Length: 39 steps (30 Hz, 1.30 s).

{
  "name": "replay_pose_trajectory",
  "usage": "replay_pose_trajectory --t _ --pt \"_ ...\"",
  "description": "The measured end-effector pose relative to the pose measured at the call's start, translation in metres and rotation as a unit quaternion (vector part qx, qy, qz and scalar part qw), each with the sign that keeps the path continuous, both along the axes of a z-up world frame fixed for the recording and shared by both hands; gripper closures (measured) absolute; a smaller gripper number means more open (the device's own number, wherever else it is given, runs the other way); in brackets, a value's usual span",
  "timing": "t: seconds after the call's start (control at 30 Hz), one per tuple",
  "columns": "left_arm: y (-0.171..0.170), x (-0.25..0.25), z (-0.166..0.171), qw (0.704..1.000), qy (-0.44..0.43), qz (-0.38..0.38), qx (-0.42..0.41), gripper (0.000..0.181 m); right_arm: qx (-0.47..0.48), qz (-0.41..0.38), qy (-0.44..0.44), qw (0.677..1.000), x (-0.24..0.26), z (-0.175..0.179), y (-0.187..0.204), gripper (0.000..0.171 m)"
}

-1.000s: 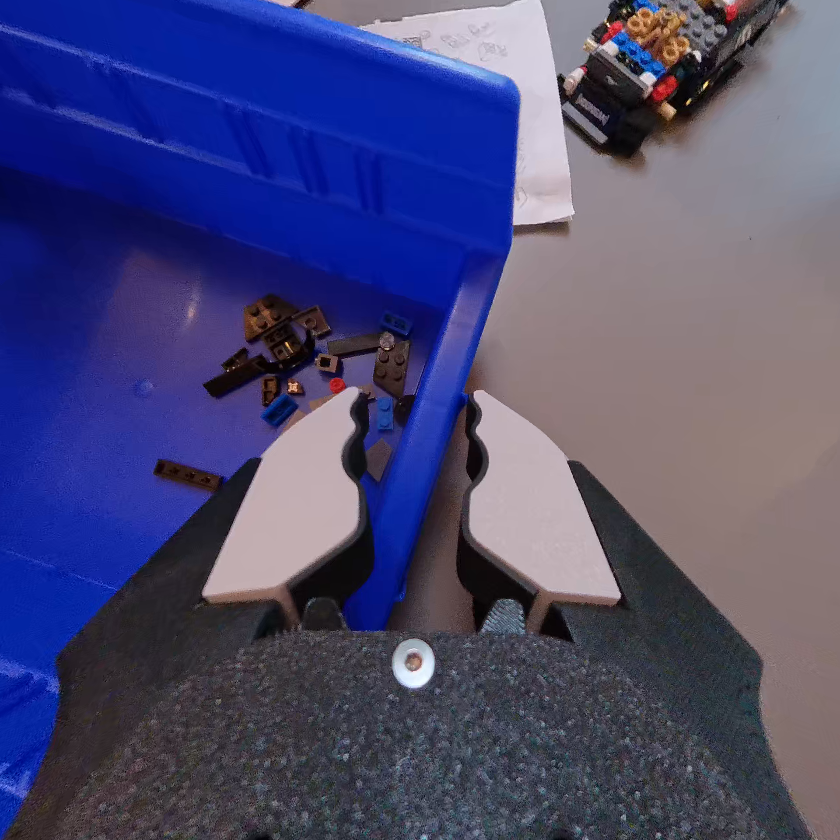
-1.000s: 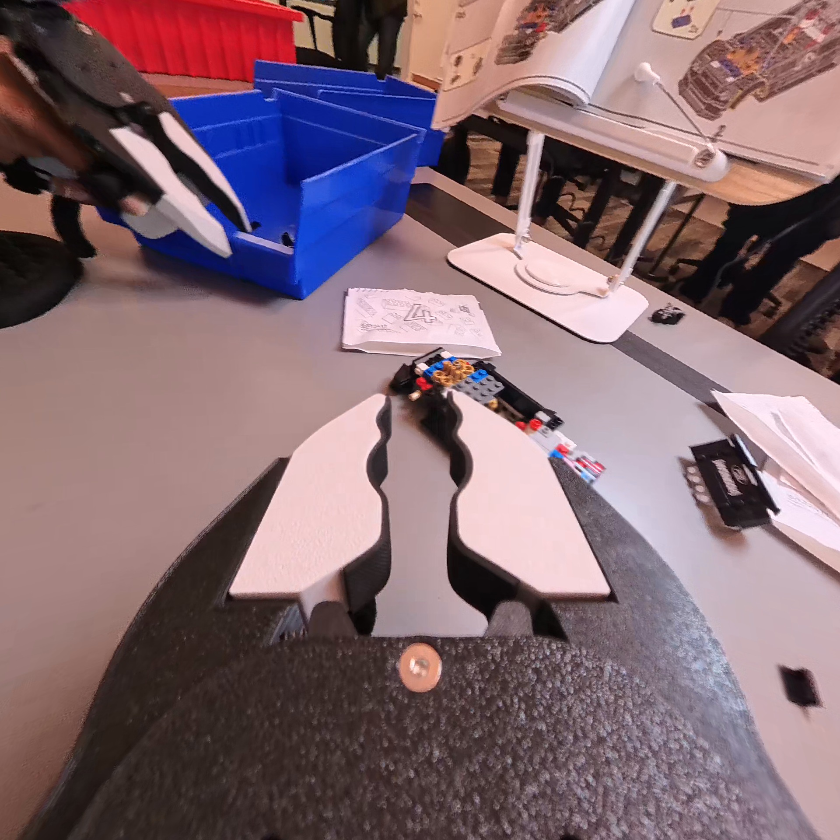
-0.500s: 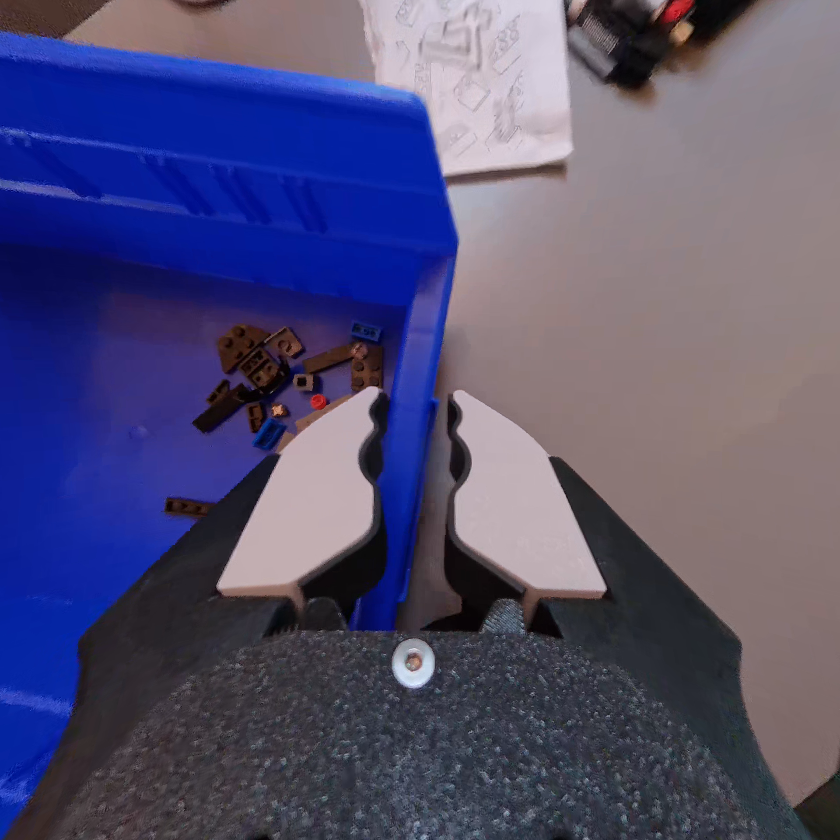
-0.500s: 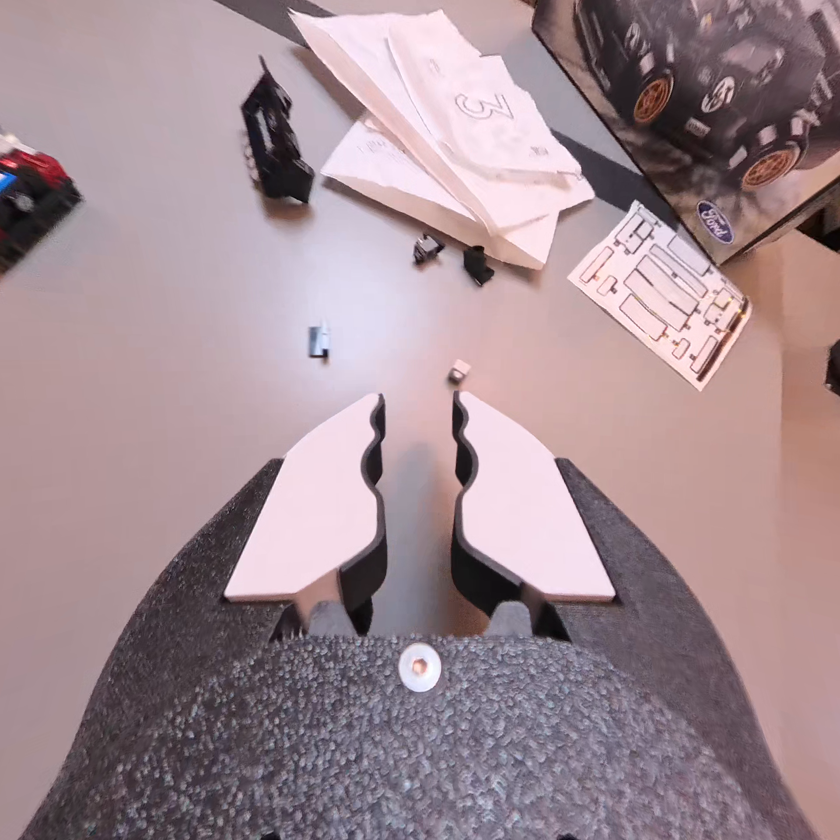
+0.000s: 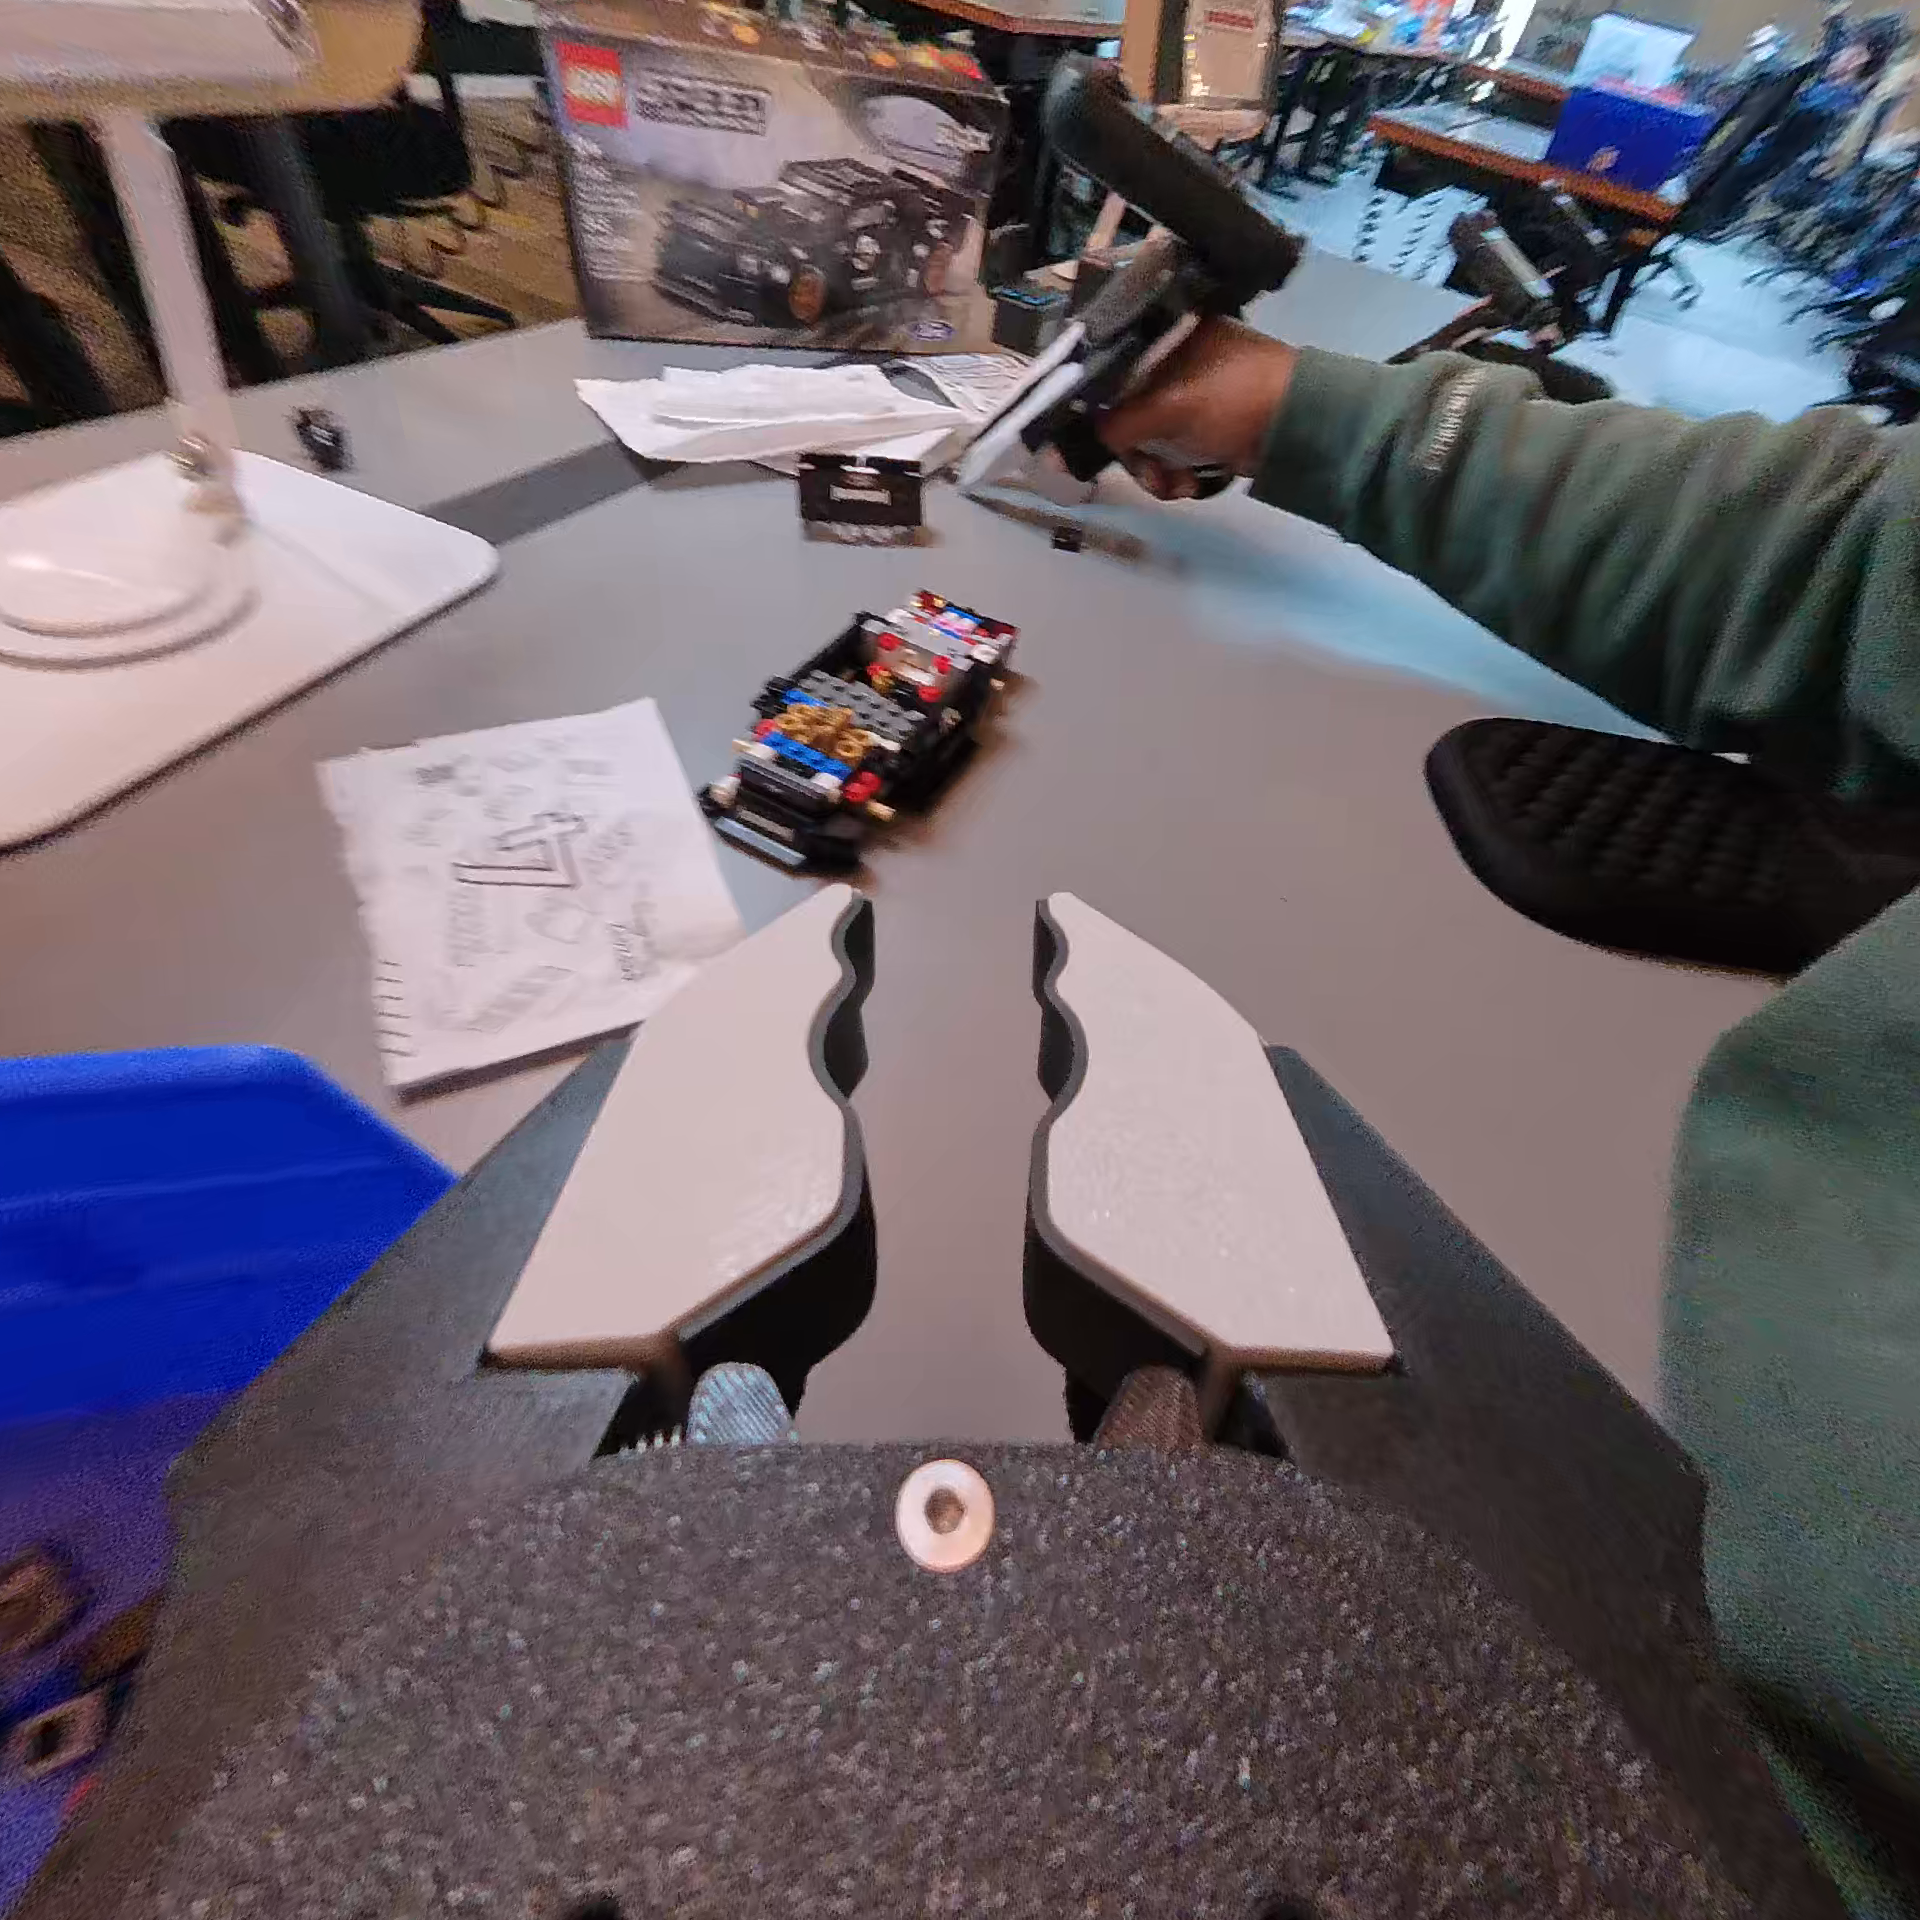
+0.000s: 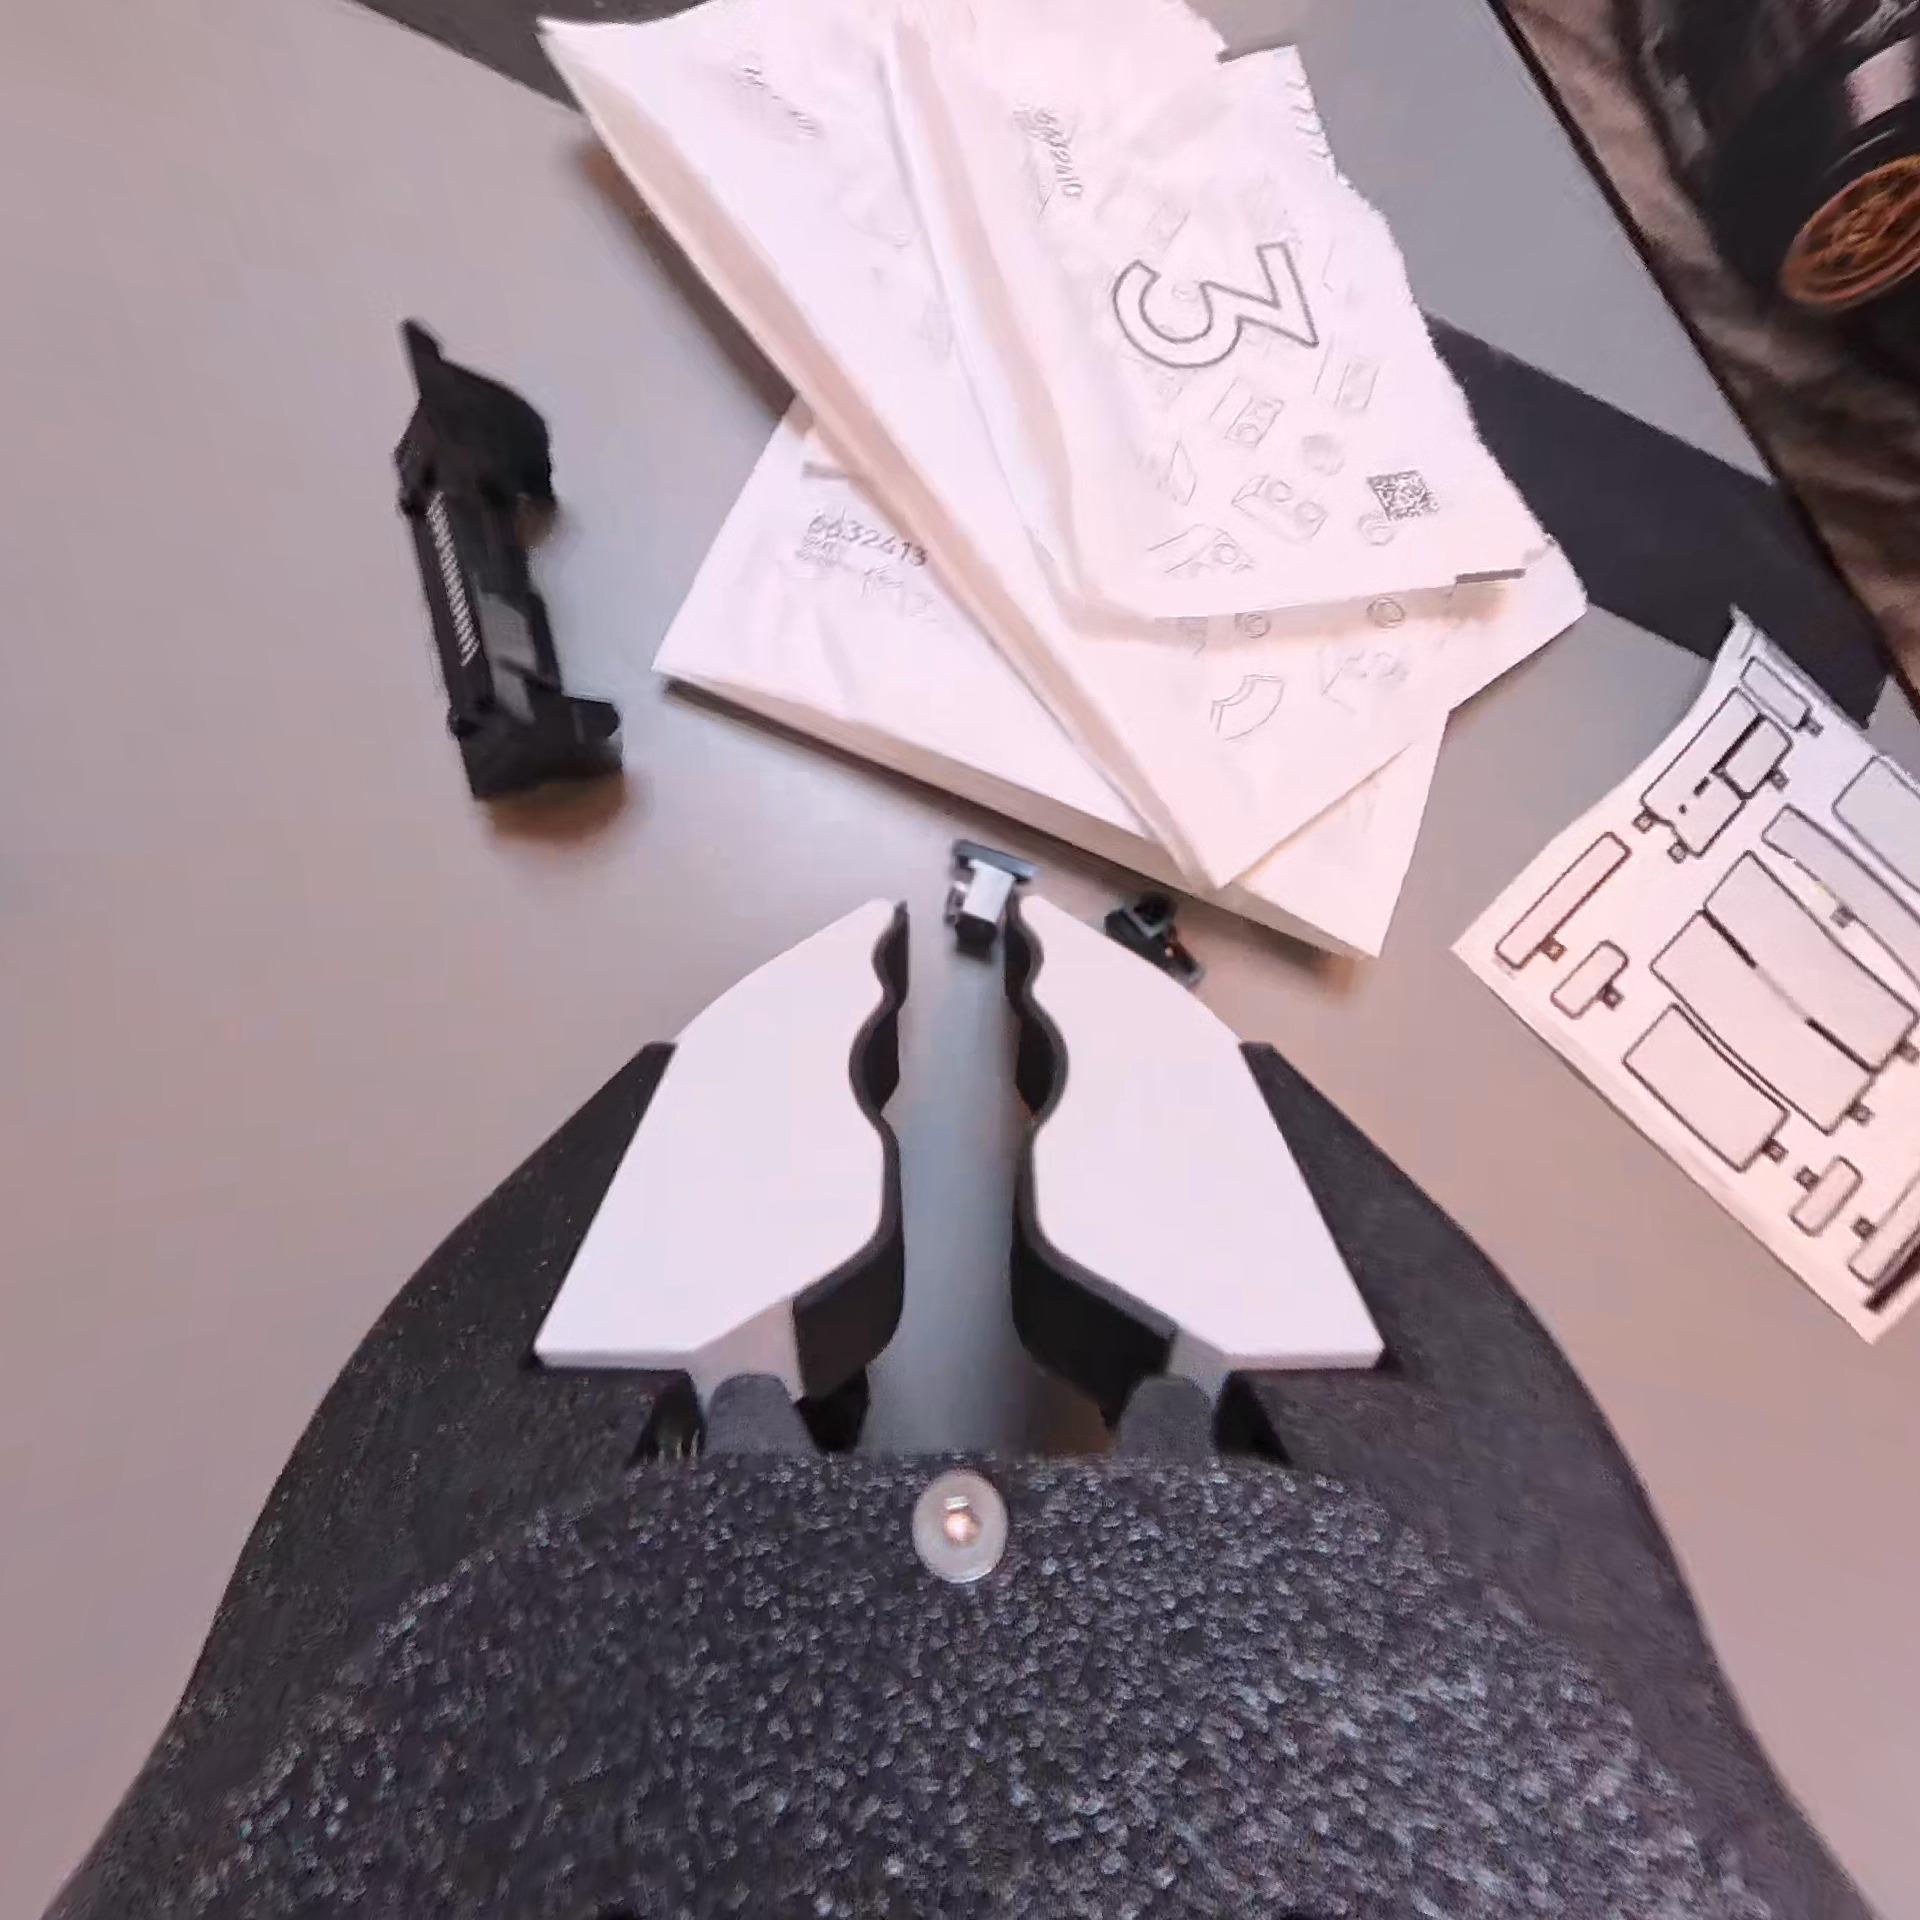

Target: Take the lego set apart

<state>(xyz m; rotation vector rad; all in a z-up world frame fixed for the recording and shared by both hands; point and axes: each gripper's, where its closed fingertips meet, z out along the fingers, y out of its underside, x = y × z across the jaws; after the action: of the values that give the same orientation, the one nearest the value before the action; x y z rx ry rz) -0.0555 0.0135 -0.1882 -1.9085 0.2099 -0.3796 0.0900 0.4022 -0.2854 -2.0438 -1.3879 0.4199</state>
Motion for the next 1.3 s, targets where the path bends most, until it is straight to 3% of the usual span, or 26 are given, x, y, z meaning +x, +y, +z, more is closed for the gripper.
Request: replay_pose_trajectory --t 0.1,0.2,0.33,0.43,0.5,0.6,0.73,1.17,1.3 --pt "0.001 0.017 -0.017 0.999 -0.034 -0.029 -0.018 0.153 0.000 -0.002 -0.011 1.000 -0.001 0.000 0.002 0.162" --pt "0.002 0.031 -0.022 0.997 -0.049 -0.062 -0.027 0.153 0.033 0.086 0.046 0.995 -0.014 0.024 -0.034 0.162" --pt "0.014 0.050 -0.008 0.983 -0.151 -0.100 -0.012 0.153 0.076 0.259 0.153 0.951 -0.038 0.081 -0.164 0.162" --pt "0.033 0.058 0.011 0.959 -0.260 -0.109 0.009 0.156 0.111 0.369 0.184 0.904 -0.055 0.101 -0.274 0.162" --pt "0.038 0.065 0.014 0.953 -0.276 -0.125 0.004 0.156 0.145 0.410 0.179 0.883 -0.064 0.101 -0.321 0.162" --pt "0.031 0.074 0.009 0.949 -0.281 -0.143 -0.015 0.153 0.166 0.445 0.177 0.862 -0.077 0.099 -0.361 0.162" --pt "0.020 0.071 0.002 0.948 -0.289 -0.130 -0.034 0.171 0.203 0.463 0.166 0.847 -0.087 0.095 -0.376 0.162" --pt "0.008 0.073 0.011 0.912 -0.372 -0.164 -0.046 0.173 0.196 0.457 0.213 0.841 -0.083 0.106 -0.387 0.164" --pt "0.011 0.074 0.009 0.916 -0.368 -0.156 -0.046 0.173 0.186 0.460 0.213 0.842 -0.082 0.103 -0.384 0.164"
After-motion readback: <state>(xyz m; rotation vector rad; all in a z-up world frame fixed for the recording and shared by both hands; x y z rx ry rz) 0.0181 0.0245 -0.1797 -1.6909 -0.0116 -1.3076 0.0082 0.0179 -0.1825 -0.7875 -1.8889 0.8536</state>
